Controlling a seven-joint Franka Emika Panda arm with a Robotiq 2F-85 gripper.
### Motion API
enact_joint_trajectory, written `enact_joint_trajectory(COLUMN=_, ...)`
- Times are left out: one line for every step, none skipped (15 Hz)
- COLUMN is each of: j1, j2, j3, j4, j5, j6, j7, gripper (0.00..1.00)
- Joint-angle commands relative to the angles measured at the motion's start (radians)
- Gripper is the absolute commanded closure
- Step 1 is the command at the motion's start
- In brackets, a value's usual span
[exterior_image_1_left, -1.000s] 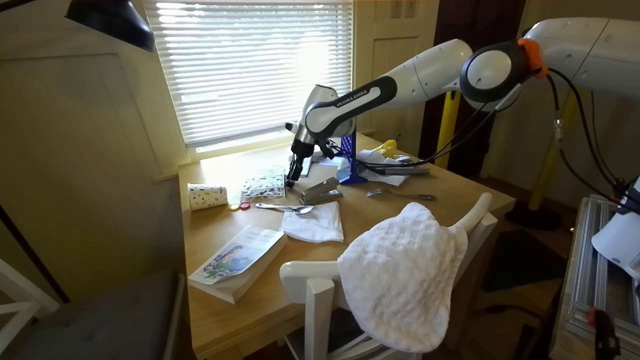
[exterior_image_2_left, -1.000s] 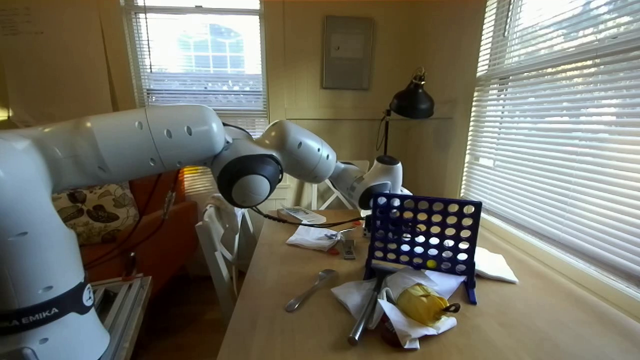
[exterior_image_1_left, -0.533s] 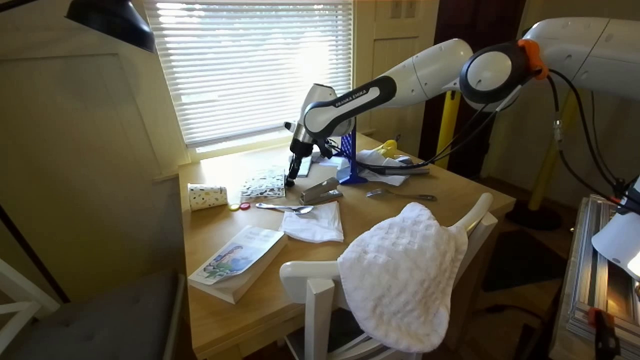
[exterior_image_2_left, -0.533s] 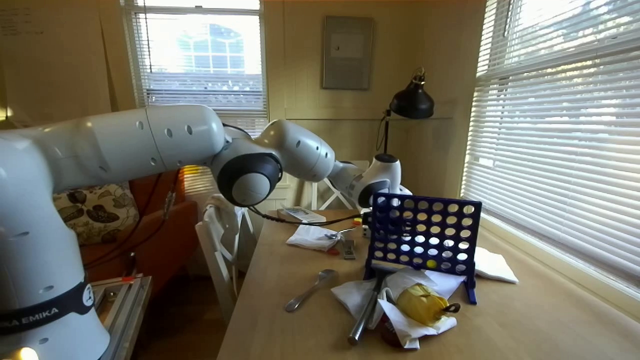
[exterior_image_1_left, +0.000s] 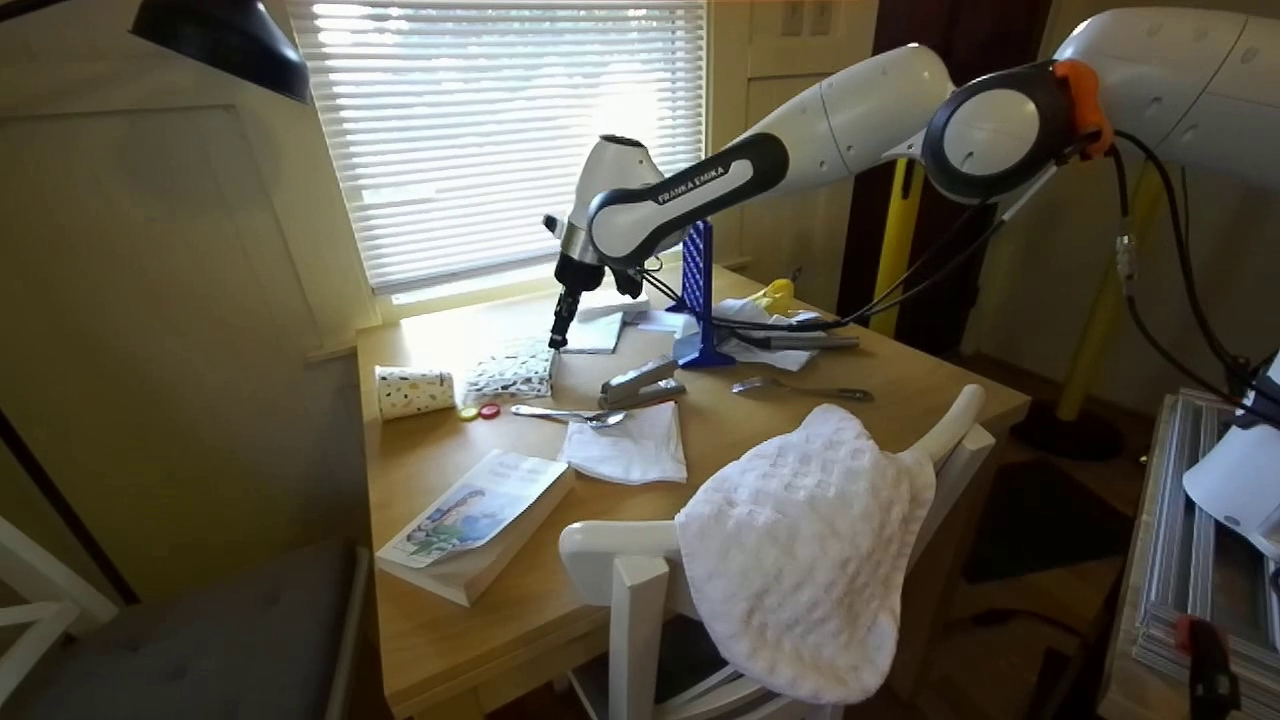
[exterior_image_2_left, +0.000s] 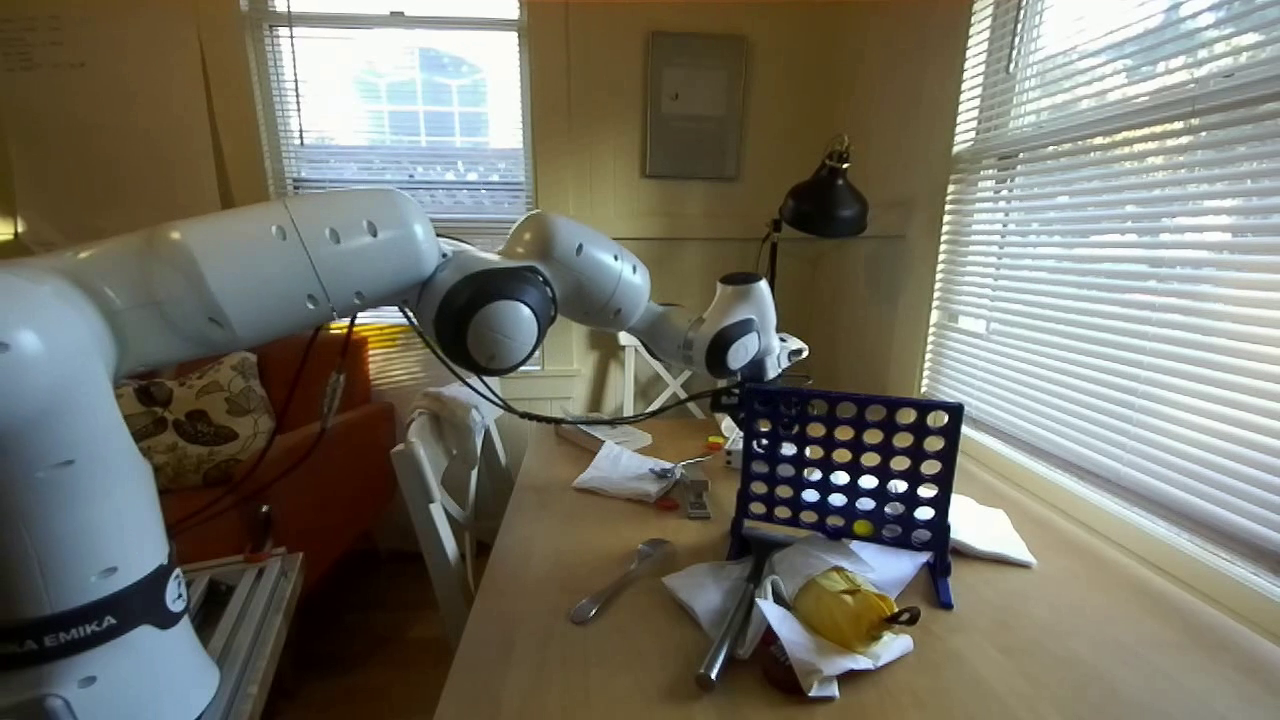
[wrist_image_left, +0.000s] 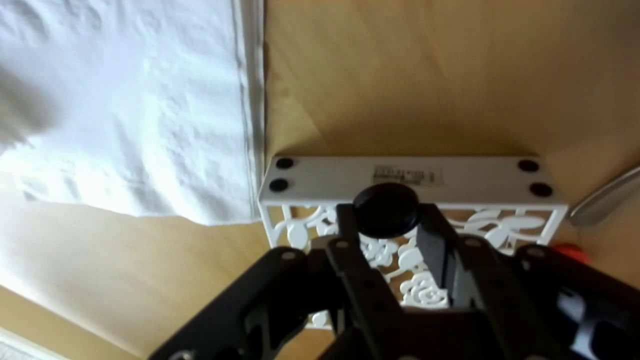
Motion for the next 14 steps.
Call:
enact_joint_trajectory(j1=0.082, j2=-0.108, j3=-0.149, j4=-0.09, j5=-0.092, j6=0.025, j7=0.211, gripper=0.9)
enact_joint_trajectory(j1=0.108, j2=-0.127, j3=-0.195, j4=-0.1, j5=-0.119, j6=0.011, j7=0.272, gripper=0.9)
enact_joint_trajectory(j1=0.135, j2=-0.151, j3=-0.241, j4=-0.117, j5=-0.146, j6=-0.003, j7=0.333, gripper=0.9)
enact_joint_trajectory(j1=0.165, j2=-0.173, j3=-0.289, j4=-0.138, j5=-0.174, j6=-0.016, j7=0.394, gripper=0.9)
enact_joint_trajectory(j1=0.196, j2=-0.198, j3=-0.335, j4=-0.163, j5=-0.201, j6=-0.033, j7=0.454, gripper=0.9)
enact_joint_trajectory(j1=0.226, j2=-0.22, j3=-0.379, j4=-0.19, j5=-0.226, j6=-0.047, j7=0.508, gripper=0.9)
enact_joint_trajectory(j1=0.257, j2=-0.247, j3=-0.421, j4=-0.221, j5=-0.249, j6=-0.069, j7=0.561, gripper=0.9)
enact_joint_trajectory(j1=0.291, j2=-0.274, j3=-0.463, j4=-0.252, j5=-0.274, j6=-0.095, j7=0.609, gripper=0.9)
enact_joint_trajectory(j1=0.326, j2=-0.303, j3=-0.5, j4=-0.288, j5=-0.294, j6=-0.125, j7=0.66, gripper=0.9)
enact_joint_trajectory(j1=0.363, j2=-0.334, j3=-0.536, j4=-0.326, j5=-0.315, j6=-0.161, j7=0.707, gripper=0.9)
enact_joint_trajectory(j1=0.404, j2=-0.369, j3=-0.572, j4=-0.369, j5=-0.337, j6=-0.198, j7=0.754, gripper=0.9)
enact_joint_trajectory(j1=0.445, j2=-0.399, j3=-0.607, j4=-0.411, j5=-0.361, j6=-0.231, j7=0.805, gripper=0.9)
enact_joint_trajectory(j1=0.488, j2=-0.43, j3=-0.64, j4=-0.451, j5=-0.382, j6=-0.272, j7=0.853, gripper=0.9)
enact_joint_trajectory(j1=0.53, j2=-0.461, j3=-0.673, j4=-0.49, j5=-0.404, j6=-0.309, j7=0.905, gripper=0.9)
